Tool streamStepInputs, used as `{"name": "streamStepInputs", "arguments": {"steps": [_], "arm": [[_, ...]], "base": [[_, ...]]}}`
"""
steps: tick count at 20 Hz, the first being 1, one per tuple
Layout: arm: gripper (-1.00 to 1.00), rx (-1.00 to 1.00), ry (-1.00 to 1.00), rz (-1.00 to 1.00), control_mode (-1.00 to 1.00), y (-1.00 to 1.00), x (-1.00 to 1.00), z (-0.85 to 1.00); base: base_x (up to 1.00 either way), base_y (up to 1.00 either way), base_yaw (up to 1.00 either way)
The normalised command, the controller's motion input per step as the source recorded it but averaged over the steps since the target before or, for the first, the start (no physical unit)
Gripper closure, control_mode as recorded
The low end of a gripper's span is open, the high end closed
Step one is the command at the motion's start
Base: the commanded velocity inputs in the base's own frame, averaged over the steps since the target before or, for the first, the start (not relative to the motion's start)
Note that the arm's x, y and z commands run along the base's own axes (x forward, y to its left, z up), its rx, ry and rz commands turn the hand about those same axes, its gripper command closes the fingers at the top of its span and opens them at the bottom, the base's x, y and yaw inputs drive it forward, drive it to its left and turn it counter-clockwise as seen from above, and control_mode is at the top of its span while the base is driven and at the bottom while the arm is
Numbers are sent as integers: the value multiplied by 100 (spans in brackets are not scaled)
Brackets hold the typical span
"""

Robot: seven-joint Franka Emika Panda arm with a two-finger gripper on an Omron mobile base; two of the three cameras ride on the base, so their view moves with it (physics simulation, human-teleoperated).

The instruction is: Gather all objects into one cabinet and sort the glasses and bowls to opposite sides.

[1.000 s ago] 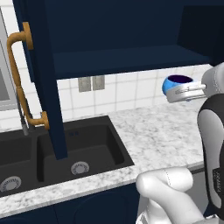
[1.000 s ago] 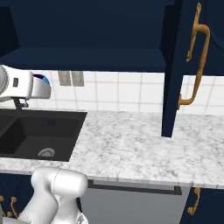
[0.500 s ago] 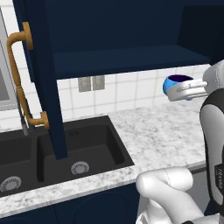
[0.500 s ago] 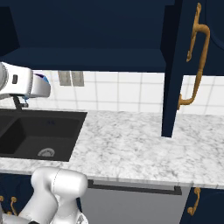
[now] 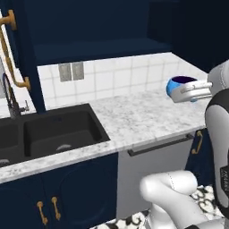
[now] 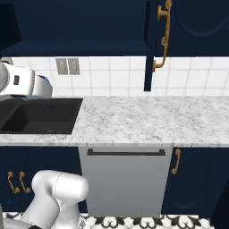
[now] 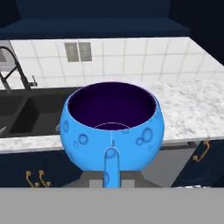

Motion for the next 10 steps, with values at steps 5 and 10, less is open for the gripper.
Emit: {"name": "streamStepInputs", "arguments": {"steps": [5,10], "arm": [[100,0,0,0,100,0,0,0],[100,0,0,0,100,0,0,0]], "base": [[-94,-21,-68],[-79,0,-83]]}}
